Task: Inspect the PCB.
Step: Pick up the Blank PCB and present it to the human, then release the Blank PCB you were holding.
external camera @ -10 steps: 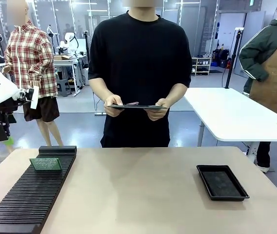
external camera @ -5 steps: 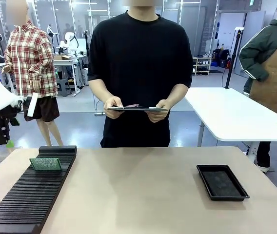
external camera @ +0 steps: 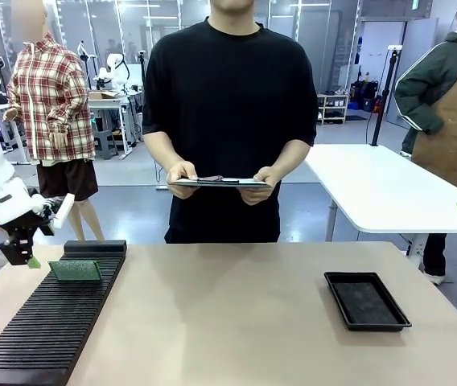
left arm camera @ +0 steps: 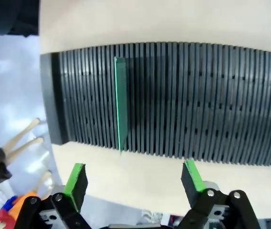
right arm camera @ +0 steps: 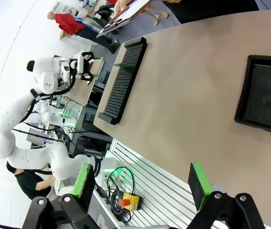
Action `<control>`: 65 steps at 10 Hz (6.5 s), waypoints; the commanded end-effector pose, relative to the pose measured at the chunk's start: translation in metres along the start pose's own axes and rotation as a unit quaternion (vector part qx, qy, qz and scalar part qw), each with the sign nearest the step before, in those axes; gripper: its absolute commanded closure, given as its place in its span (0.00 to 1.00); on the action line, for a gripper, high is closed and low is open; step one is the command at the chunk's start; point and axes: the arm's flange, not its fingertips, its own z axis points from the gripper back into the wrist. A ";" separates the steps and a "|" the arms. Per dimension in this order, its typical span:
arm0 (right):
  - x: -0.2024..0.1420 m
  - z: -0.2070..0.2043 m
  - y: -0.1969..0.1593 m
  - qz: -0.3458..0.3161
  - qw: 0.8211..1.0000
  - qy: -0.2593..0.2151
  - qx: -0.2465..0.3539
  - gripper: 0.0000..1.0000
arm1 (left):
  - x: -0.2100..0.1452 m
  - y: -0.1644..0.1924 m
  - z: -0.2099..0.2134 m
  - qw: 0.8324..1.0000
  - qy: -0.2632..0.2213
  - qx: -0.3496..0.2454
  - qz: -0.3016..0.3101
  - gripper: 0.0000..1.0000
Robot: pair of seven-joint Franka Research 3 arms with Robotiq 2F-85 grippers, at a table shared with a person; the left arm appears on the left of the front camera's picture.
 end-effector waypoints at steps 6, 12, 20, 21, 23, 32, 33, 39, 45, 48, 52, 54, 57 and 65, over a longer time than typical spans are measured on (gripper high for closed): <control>0.002 0.000 0.000 0.011 1.000 -0.006 0.008 0.00 | -0.009 0.051 -0.071 0.997 0.006 -0.076 0.015 0.00; 0.002 0.000 0.000 0.011 1.000 -0.006 0.008 0.00 | -0.011 0.053 -0.093 0.995 -0.005 -0.097 0.034 0.69; 0.002 0.000 0.000 0.011 1.000 -0.006 0.008 0.00 | -0.009 0.054 -0.099 0.992 0.008 -0.121 0.027 1.00; 0.002 0.000 0.000 0.011 1.000 -0.006 0.008 0.00 | -0.006 0.055 -0.094 0.991 0.013 -0.128 0.033 1.00; 0.002 0.000 0.000 0.011 1.000 -0.006 0.008 0.00 | 0.000 0.055 -0.064 0.991 0.007 -0.118 0.069 1.00; 0.002 0.000 0.000 0.011 1.000 -0.006 0.008 0.00 | -0.009 0.004 0.013 0.811 -0.352 -0.330 0.332 1.00; 0.002 0.000 0.000 0.011 1.000 -0.006 0.008 0.00 | -0.009 0.003 0.002 0.786 -0.393 -0.335 0.341 1.00; 0.002 0.000 0.000 0.011 1.000 -0.006 0.008 0.00 | 0.003 0.014 -0.062 0.740 -0.516 -0.370 0.224 1.00; 0.002 0.000 0.000 0.011 1.000 -0.006 0.008 0.00 | -0.002 0.011 -0.081 0.737 -0.506 -0.372 0.251 1.00; 0.002 0.000 0.000 0.011 1.000 -0.006 0.008 0.00 | -0.002 0.011 -0.081 0.737 -0.506 -0.372 0.251 1.00; 0.002 0.000 0.000 0.011 1.000 -0.006 0.008 0.00 | -0.002 0.011 -0.081 0.737 -0.506 -0.372 0.251 1.00; 0.002 0.000 0.000 0.011 1.000 -0.006 0.008 0.00 | -0.002 0.011 -0.081 0.737 -0.506 -0.372 0.251 1.00; 0.002 0.000 0.000 0.011 1.000 -0.006 0.008 0.00 | -0.002 0.011 -0.081 0.737 -0.506 -0.372 0.251 1.00; 0.002 0.000 0.000 0.011 1.000 -0.006 0.008 0.00 | -0.002 0.011 -0.081 0.737 -0.506 -0.372 0.251 1.00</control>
